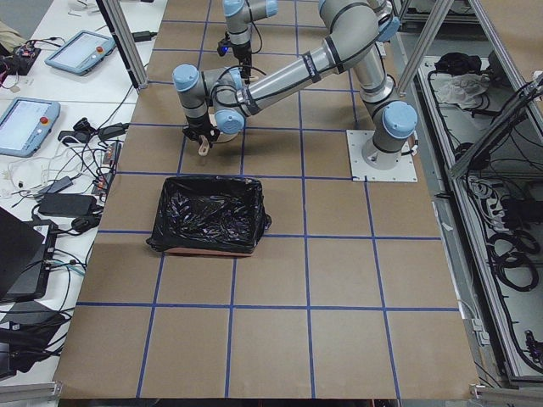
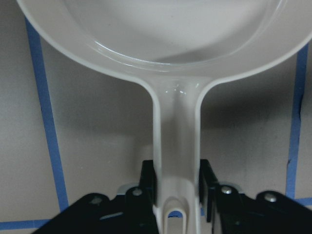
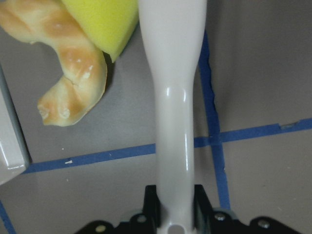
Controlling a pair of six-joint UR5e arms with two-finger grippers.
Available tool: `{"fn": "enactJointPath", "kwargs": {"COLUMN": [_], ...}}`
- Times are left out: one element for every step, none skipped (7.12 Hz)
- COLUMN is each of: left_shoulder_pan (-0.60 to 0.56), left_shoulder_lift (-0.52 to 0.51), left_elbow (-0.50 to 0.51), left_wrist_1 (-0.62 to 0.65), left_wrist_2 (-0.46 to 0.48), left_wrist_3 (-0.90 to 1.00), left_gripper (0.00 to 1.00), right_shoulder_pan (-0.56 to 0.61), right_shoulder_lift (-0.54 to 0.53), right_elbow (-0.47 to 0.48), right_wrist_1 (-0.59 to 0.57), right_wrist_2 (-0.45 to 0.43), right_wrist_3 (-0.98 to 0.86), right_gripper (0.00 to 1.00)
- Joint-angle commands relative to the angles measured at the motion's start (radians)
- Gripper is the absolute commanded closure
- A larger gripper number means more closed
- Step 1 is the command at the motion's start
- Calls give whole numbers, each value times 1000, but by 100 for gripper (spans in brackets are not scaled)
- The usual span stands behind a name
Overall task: Sweep and dump trash into bin
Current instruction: 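Sweep the trash items with the right gripper's brush into the dustpan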
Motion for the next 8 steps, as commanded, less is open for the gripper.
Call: {"fn": "enactJointPath", "kwargs": {"left_shoulder_pan": [1,1,1,1,1,1,1,1], "left_shoulder_lift": [0,0,0,-2,-2,-2,-2,-2], "left_elbow": [0,0,0,0,0,0,0,0], "left_wrist_1": [0,0,0,0,0,0,0,0], "left_wrist_2": [0,0,0,-2,-2,-2,-2,-2], "left_wrist_3": [1,3,4,6,6,7,7,9], "left_gripper": [100,100,100,100,100,100,100,100], "right_shoulder_pan": [40,62,76,93,114,140,157,169], "right_shoulder_lift": [18,24,26,41,64,92,106,107], "right_elbow": [-28,-34,-38,-49,-84,-123,-143,-153], "right_wrist_1": [-1,-10,-26,-35,-35,-35,-37,-37], "right_wrist_2": [1,1,5,11,13,13,13,13], "right_wrist_3": [33,36,64,70,90,113,122,131], "right_gripper": [100,100,100,100,100,100,100,100]}}
